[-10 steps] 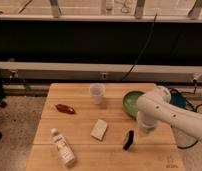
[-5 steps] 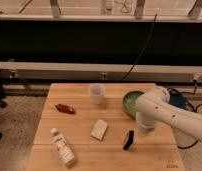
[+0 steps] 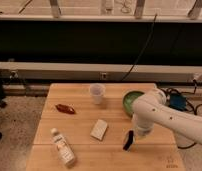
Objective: Knock the eraser over
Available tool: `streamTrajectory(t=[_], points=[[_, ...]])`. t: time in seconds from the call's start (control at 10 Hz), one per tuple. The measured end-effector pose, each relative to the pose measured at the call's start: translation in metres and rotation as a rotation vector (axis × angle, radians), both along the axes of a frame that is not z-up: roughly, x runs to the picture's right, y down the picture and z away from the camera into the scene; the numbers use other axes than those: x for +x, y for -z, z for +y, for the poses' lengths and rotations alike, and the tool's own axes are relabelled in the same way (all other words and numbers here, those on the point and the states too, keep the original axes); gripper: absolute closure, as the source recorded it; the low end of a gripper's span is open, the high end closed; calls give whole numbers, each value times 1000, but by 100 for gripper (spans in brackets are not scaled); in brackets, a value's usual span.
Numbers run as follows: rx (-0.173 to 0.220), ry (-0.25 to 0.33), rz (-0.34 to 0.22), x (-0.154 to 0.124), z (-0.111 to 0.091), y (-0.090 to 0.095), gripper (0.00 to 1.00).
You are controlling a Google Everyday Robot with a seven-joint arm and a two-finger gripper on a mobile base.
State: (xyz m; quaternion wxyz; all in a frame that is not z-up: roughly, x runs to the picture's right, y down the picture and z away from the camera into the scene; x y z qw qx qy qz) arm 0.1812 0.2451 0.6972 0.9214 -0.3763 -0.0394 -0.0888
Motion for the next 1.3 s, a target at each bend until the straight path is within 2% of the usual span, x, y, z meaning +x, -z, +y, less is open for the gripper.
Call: streamTrajectory(t=[0.4, 0.7, 1.0, 1.1, 1.2, 1.3], points=[[-21, 5, -83, -25, 11, 10, 98], [-34, 19, -167, -53, 21, 22, 98], [-31, 46, -238, -75, 30, 33, 98], [-22, 47, -265, -78, 30, 36, 93], [-15, 43, -277, -78, 31, 38, 90], [-23, 39, -250, -76, 28, 34, 93]])
